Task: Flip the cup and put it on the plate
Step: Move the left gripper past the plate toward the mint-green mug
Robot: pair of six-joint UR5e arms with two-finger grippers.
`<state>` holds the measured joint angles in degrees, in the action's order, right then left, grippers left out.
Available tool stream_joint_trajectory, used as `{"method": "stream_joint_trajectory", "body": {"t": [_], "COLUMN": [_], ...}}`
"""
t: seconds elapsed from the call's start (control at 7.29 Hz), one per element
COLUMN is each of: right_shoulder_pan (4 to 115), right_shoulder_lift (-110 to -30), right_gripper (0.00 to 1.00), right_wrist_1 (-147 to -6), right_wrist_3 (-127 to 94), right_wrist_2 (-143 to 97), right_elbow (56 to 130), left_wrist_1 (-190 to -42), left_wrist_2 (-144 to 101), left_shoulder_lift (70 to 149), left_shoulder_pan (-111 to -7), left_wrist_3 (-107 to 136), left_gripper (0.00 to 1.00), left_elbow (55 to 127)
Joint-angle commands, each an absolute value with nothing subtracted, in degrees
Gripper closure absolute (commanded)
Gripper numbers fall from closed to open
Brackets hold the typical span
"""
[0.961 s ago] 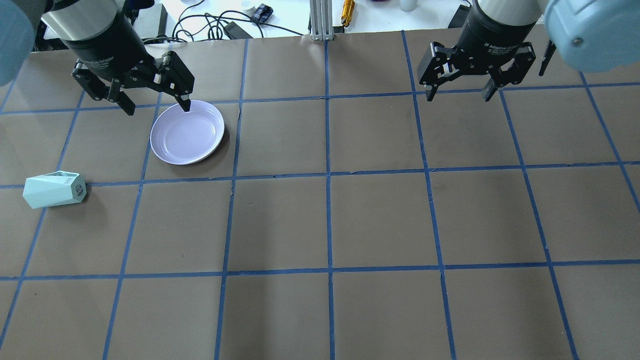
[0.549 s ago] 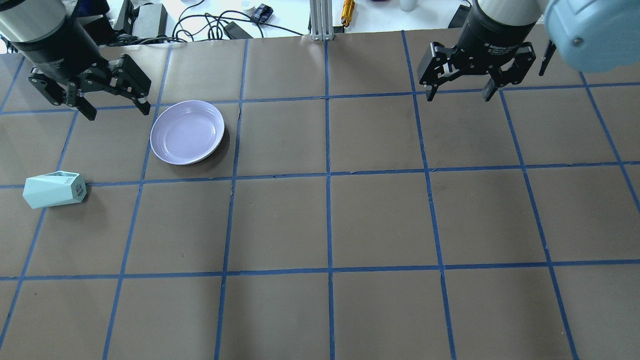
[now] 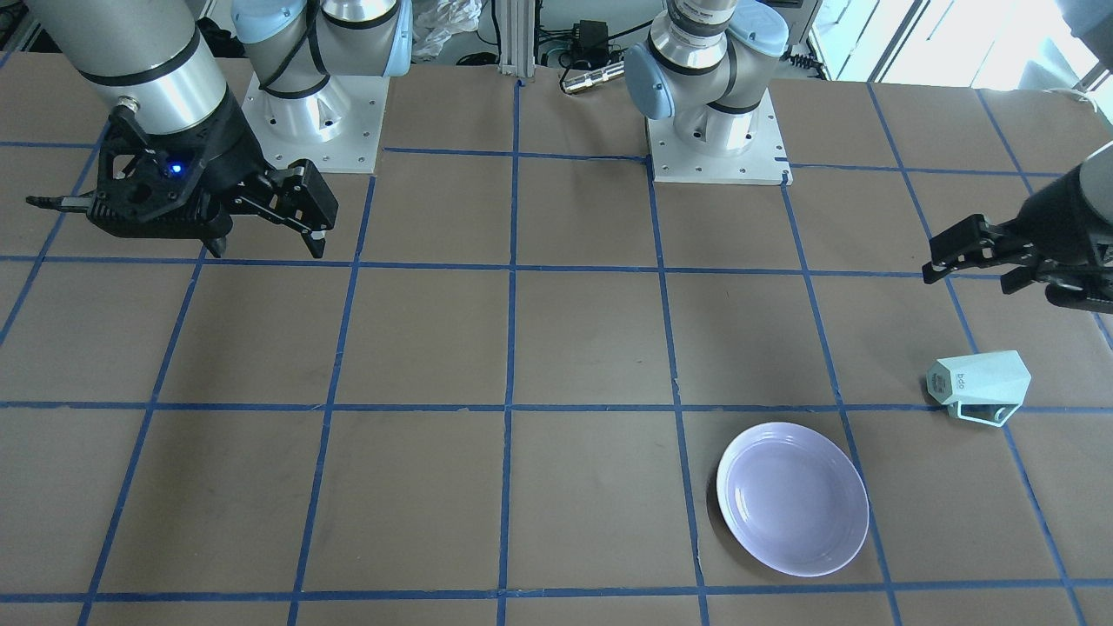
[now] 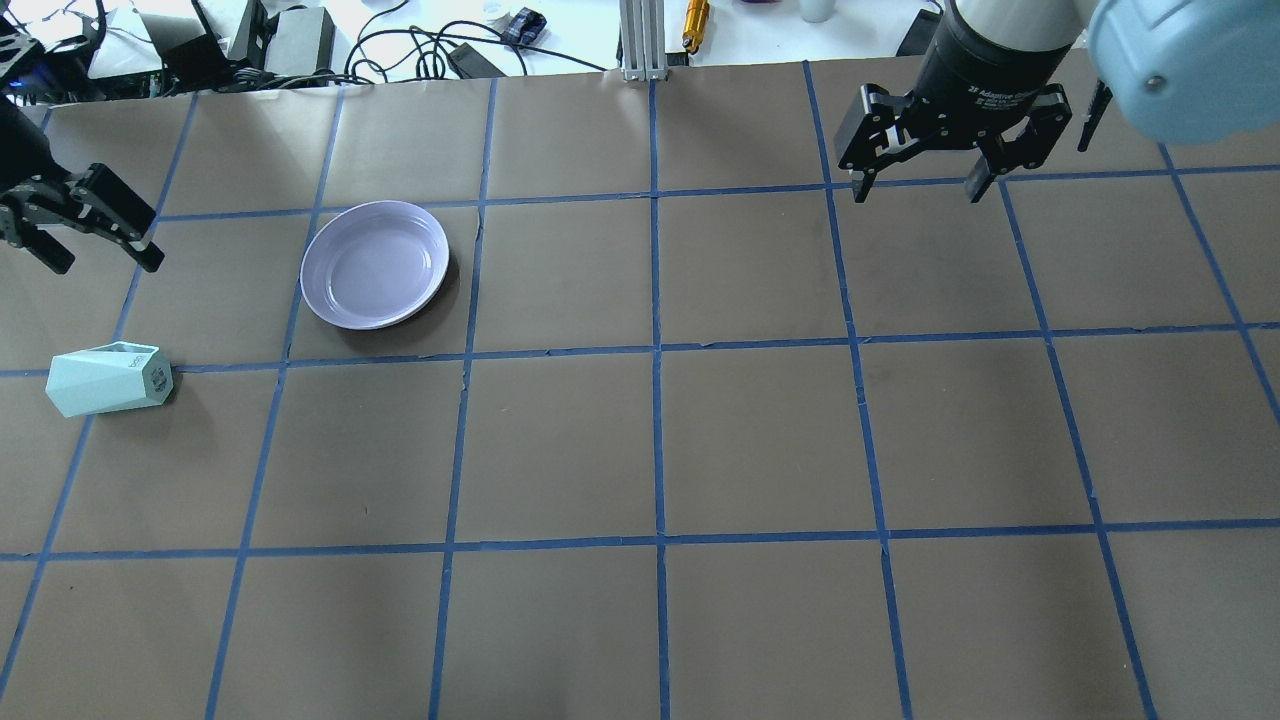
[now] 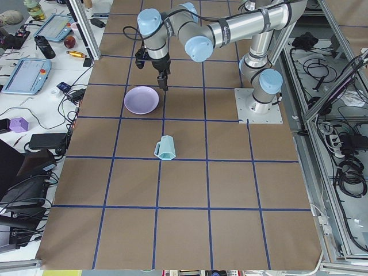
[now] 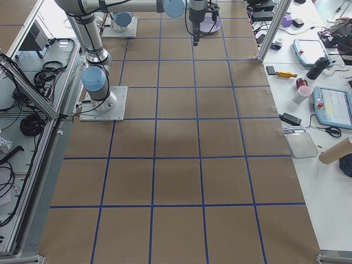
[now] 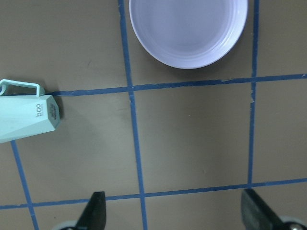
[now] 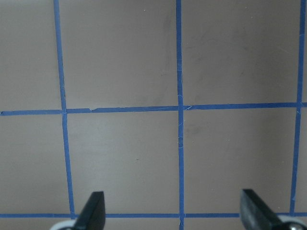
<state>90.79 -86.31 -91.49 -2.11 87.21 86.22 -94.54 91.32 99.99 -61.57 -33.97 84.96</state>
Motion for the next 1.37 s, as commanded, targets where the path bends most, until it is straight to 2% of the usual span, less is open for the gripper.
{"method": "stream_joint_trajectory", "body": {"t": [0.0, 0.82, 1.24], "right_shoulder_pan": [90.79, 90.79, 90.79], "right_shoulder_lift": [-86.31, -86.31, -86.31], "right_gripper": [0.0, 0.0, 0.0], "right_wrist_1": [-91.49, -91.49, -91.49], "right_wrist_3": [-2.11, -2.11, -2.11], "right_wrist_2": [87.27, 87.27, 87.19], "right_elbow": [86.22, 86.22, 86.22], "left_wrist_1": [-91.41, -89.91, -94.29], "left_wrist_2": [91.76, 84.94, 77.63], "left_shoulder_lift": [104.74, 119.94, 125.59], "left_shoulder_pan": [-52.86, -40.19, -39.38], "left_wrist_3": [-43.48, -51.23, -52.03], "left_gripper": [0.0, 0.0, 0.0], "left_elbow": [84.73, 78.86, 76.29]}}
